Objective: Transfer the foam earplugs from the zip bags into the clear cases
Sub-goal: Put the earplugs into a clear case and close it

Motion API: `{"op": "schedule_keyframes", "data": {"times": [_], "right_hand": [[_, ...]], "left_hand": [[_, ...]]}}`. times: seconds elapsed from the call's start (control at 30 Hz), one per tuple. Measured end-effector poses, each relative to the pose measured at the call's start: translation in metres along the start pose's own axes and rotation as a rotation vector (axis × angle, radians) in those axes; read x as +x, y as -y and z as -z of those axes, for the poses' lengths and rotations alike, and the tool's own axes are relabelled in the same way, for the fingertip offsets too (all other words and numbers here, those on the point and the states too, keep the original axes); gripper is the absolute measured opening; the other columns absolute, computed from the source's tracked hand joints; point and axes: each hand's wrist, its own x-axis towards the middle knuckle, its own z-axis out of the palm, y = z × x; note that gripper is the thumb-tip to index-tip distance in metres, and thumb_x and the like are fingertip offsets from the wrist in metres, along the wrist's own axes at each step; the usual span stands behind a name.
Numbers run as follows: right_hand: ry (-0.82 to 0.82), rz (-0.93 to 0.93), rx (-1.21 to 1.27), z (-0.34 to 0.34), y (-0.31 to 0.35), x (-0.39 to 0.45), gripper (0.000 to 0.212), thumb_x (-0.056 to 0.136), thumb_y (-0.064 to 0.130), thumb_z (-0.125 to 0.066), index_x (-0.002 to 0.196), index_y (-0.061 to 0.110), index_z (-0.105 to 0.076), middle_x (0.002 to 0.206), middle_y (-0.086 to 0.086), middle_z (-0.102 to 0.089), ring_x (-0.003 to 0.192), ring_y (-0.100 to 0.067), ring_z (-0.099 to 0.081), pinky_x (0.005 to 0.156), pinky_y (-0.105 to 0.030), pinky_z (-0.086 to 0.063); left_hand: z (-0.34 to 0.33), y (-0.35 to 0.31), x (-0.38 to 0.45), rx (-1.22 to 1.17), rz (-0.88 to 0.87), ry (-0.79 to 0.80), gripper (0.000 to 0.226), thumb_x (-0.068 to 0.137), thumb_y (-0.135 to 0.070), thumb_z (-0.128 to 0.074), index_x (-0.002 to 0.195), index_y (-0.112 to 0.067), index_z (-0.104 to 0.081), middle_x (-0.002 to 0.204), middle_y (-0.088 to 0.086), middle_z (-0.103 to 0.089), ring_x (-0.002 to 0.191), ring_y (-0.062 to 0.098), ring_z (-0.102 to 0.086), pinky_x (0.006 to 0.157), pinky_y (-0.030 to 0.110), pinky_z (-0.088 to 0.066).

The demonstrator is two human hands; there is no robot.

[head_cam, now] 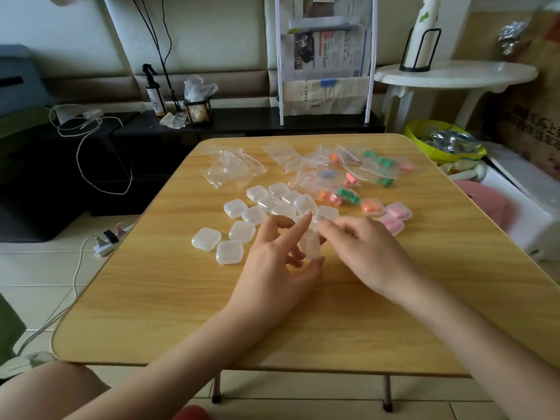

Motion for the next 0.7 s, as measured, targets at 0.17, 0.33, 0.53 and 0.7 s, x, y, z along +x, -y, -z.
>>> {"op": "schedule_keyframes", "data": {"times": [0.17,0.33,0.53,0.7], "right_hand": [[0.120,0.055,0.034,-0.0023,-0.0035,0.0028,0.039,0.089,0.056,-0.050,0.077,0.024,-0.070,0.064,0.005,-0.059,0.062,-0.006,-0.052,0.066,-0.034,-0.044],[0.205,-0.032,0.195,0.0017,-0.0048,0.0054,0.030,0.083,0.056,-0.059,0.097,0.032,-0.070,0.098,0.015,-0.070,0.099,0.001,-0.059,0.089,-0.020,-0.045],[0.192,-0.085,0.316,0.0005,-0.0036,0.0054,0.033,0.085,0.053,-0.057,0.099,0.027,-0.071,0.046,0.031,-0.050,0.057,0.011,-0.049,0.063,-0.017,-0.030],[0.187,-0.105,0.332,0.0044,-0.0073,0.0079,0.041,0.087,0.046,-0.056,0.097,0.010,-0.073,0.052,0.012,-0.043,0.051,0.008,-0.047,0.065,-0.019,-0.029]], "left_hand": [[0.0013,0.0040,0.0017,0.016,-0.030,-0.007,0.066,0.078,-0.011,-0.075,0.137,-0.022,-0.048,0.107,-0.007,-0.045,0.078,0.006,-0.057,0.076,0.017,-0.053],[0.0039,-0.0020,0.0049,-0.139,0.063,-0.039,0.063,0.076,-0.014,-0.077,0.133,-0.019,-0.052,0.104,-0.017,-0.055,0.089,0.000,-0.060,0.074,0.007,-0.049],[0.0084,-0.0007,0.0059,-0.018,0.045,-0.090,0.044,0.073,-0.020,-0.080,0.113,-0.022,-0.062,0.090,-0.019,-0.062,0.086,0.000,-0.062,0.077,0.009,-0.048],[0.0076,-0.0019,0.0060,-0.077,0.043,-0.073,0.039,0.075,-0.014,-0.079,0.111,-0.017,-0.065,0.090,-0.021,-0.064,0.091,-0.004,-0.062,0.079,0.007,-0.047]]}}
